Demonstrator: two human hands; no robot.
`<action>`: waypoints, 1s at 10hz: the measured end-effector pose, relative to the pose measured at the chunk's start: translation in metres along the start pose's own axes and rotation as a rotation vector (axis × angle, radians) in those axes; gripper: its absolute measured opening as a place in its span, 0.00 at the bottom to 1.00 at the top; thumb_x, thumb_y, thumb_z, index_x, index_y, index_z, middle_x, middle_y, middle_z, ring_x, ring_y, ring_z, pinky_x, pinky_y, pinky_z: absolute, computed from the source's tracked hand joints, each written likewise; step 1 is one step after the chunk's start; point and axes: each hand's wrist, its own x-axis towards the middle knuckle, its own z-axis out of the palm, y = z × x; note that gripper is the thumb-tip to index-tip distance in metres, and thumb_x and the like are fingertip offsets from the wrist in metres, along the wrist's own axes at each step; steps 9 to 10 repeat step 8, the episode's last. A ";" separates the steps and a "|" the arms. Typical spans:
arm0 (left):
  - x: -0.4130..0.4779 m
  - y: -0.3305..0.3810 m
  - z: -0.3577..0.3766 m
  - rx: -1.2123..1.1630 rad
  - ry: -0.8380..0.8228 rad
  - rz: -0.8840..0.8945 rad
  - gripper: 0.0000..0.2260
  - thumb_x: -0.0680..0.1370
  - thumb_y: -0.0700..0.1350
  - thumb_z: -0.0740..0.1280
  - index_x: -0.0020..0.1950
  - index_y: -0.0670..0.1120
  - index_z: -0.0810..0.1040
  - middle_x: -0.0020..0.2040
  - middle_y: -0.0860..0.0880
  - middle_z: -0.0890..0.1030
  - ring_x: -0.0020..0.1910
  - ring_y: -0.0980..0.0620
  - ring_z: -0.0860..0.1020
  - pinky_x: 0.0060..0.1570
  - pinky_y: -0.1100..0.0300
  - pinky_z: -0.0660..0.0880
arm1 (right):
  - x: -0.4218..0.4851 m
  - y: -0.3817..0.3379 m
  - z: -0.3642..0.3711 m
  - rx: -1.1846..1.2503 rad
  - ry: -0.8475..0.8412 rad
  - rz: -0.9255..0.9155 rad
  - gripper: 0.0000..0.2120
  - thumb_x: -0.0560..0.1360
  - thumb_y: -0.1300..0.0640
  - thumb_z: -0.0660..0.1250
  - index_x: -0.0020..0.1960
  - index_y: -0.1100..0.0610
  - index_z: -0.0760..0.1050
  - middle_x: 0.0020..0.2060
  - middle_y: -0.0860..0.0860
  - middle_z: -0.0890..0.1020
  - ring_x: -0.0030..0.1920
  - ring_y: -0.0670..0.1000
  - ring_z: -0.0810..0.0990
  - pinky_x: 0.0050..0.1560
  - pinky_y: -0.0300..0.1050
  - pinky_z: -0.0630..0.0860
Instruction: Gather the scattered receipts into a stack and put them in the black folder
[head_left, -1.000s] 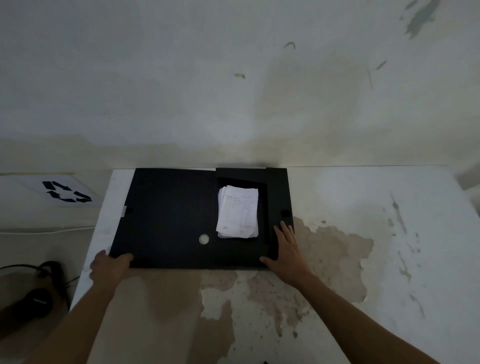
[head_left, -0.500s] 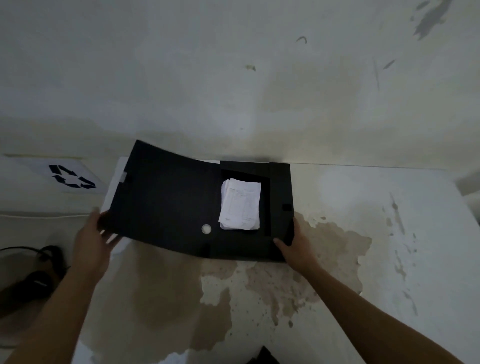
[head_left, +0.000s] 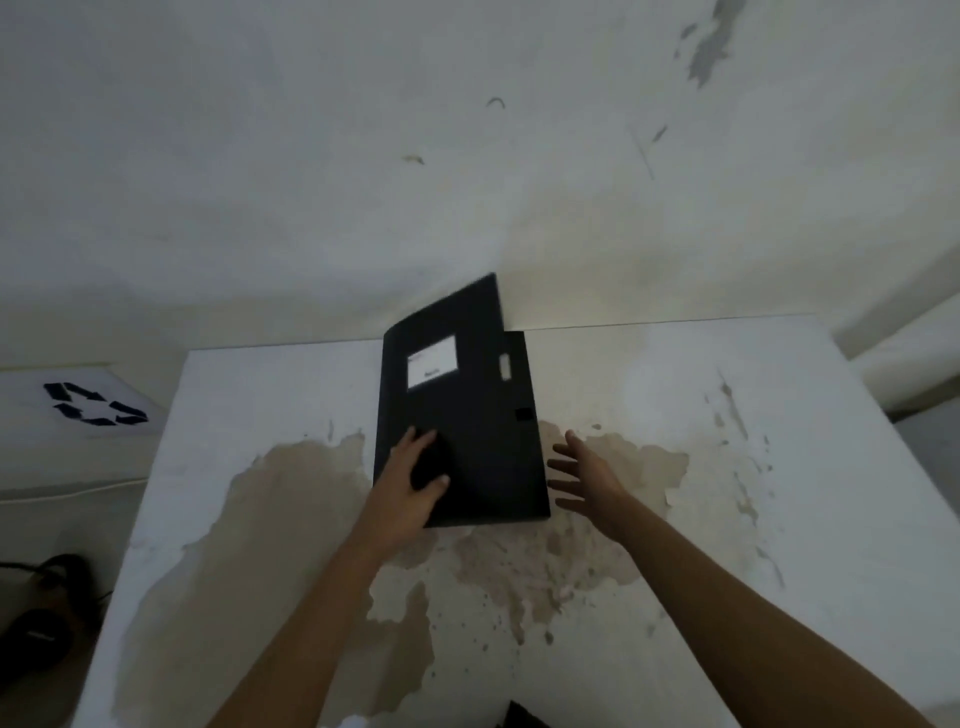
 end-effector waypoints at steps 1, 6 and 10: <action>-0.008 -0.025 0.022 0.390 -0.123 -0.050 0.30 0.78 0.51 0.64 0.76 0.61 0.53 0.79 0.55 0.42 0.78 0.47 0.41 0.74 0.40 0.53 | -0.008 0.007 0.000 -0.223 0.020 -0.031 0.25 0.82 0.42 0.52 0.74 0.54 0.63 0.68 0.55 0.73 0.62 0.58 0.75 0.63 0.57 0.73; -0.029 -0.009 0.049 0.543 -0.057 -0.168 0.30 0.75 0.56 0.63 0.75 0.59 0.57 0.79 0.53 0.46 0.78 0.46 0.45 0.71 0.38 0.55 | -0.025 0.017 -0.051 -0.628 -0.135 -0.147 0.28 0.81 0.43 0.55 0.78 0.51 0.55 0.73 0.56 0.68 0.68 0.59 0.72 0.68 0.56 0.70; -0.043 0.022 0.088 0.513 0.104 -0.136 0.26 0.75 0.47 0.66 0.71 0.56 0.64 0.78 0.52 0.54 0.77 0.46 0.50 0.72 0.37 0.54 | -0.023 0.007 -0.138 -0.637 -0.118 -0.256 0.28 0.81 0.43 0.56 0.77 0.51 0.56 0.72 0.55 0.70 0.67 0.59 0.73 0.66 0.54 0.71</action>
